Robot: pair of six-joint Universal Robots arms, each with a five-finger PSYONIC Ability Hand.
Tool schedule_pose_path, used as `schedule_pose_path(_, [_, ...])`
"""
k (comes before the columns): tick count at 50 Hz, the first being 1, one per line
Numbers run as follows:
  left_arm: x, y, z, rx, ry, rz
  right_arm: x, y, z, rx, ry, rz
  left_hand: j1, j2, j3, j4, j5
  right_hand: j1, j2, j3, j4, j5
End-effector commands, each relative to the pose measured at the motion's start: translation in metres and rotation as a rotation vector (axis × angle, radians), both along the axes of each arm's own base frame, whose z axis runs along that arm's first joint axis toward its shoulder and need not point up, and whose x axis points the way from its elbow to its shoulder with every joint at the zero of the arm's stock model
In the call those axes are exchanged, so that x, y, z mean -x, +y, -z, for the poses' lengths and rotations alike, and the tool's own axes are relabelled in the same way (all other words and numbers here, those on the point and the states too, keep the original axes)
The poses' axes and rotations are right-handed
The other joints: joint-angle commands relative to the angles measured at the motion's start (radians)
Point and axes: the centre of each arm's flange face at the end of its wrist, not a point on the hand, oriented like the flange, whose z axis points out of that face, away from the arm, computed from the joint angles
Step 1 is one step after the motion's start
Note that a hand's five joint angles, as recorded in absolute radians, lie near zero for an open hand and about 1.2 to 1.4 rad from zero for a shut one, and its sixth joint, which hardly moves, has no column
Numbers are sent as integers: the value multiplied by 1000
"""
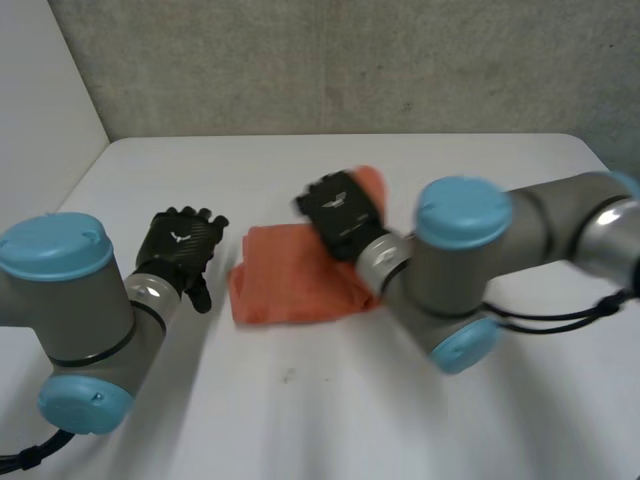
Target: Fold the laundry
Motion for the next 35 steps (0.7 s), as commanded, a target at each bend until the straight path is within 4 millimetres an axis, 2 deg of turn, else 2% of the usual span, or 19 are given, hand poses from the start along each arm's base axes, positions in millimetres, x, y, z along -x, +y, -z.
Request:
schedule_pose_path(1, [-13, -12, -9, 15, 46, -87, -46, 71, 57, -11, 114, -297, -8, -19, -29, -20, -36, 437, 219, 215, 204, 236])
schedule_pose_path(2, [-13, -13, -10, 16, 52, -89, -45, 68, 52, 14, 116, -279, -8, -19, -29, -20, -36, 437, 219, 215, 204, 236])
schedule_pose_path(3, [-13, -14, -12, 22, 64, -86, -45, 65, 49, 23, 113, -265, -8, -19, -29, -20, -36, 342, 124, 120, 109, 141])
schedule_pose_path(5, [-10, -16, -16, 33, 74, -81, -42, 57, 43, 28, 103, -212, -8, -19, -29, -20, -36, -229, -446, -450, -461, -429])
schedule_pose_path(6, [-9, -16, -18, 39, 79, -77, -38, 49, 33, 30, 86, -147, -8, -19, -29, -20, -36, -781, -999, -1003, -1013, -981])
schedule_pose_path(12, [8, -27, -36, 86, 165, -38, -11, 14, -12, -69, -103, 35, 0, -10, -20, -11, -28, -785, -1003, -1007, -1017, -986])
schedule_pose_path(14, [18, -26, -36, 79, 197, -4, -2, 5, -21, -147, -191, 61, 6, -4, -14, -5, -22, -785, -1003, -1007, -1017, -986])
schedule_pose_path(15, [30, -24, -36, 67, 231, 39, 1, 0, -21, -174, -214, 72, 12, 2, -9, 0, -16, -785, -1003, -1007, -1017, -986])
schedule_pose_path(18, [48, -19, -34, 41, 276, 104, 15, -16, -22, -258, -275, 106, 12, 2, -9, 0, -16, -785, -1003, -1007, -1017, -986])
schedule_pose_path(22, [64, -21, -23, -7, 324, 147, 25, -29, -17, -325, -276, 132, 27, 17, 6, 15, -1, -785, -1003, -1007, -1017, -986])
schedule_pose_path(25, [67, -25, -6, -66, 316, 136, 26, -39, 1, -374, -247, 155, 39, 28, 18, 27, 11, -785, -1003, -1007, -1017, -986])
schedule_pose_path(26, [67, -25, -1, -85, 307, 133, 25, -42, 13, -406, -225, 162, 41, 31, 21, 30, 13, -785, -1003, -1007, -1017, -986])
schedule_pose_path(29, [67, -26, 20, -160, 267, 114, 24, -44, 23, -437, -205, 172, 42, 31, 21, 30, 14, -785, -1003, -1007, -1017, -986])
schedule_pose_path(30, [67, -27, 25, -176, 257, 108, 25, -49, 36, -481, -176, 186, 42, 31, 21, 30, 14, -785, -1003, -1007, -1017, -986])
schedule_pose_path(31, [65, -27, 33, -203, 239, 93, 25, -50, 39, -494, -167, 190, 42, 31, 21, 30, 14, -785, -1003, -1007, -1017, -986])
schedule_pose_path(35, [55, -30, 47, -231, 200, 41, 26, -53, 57, -562, -121, 188, 33, 23, 12, 21, 5, -785, -1003, -1007, -1017, -986])
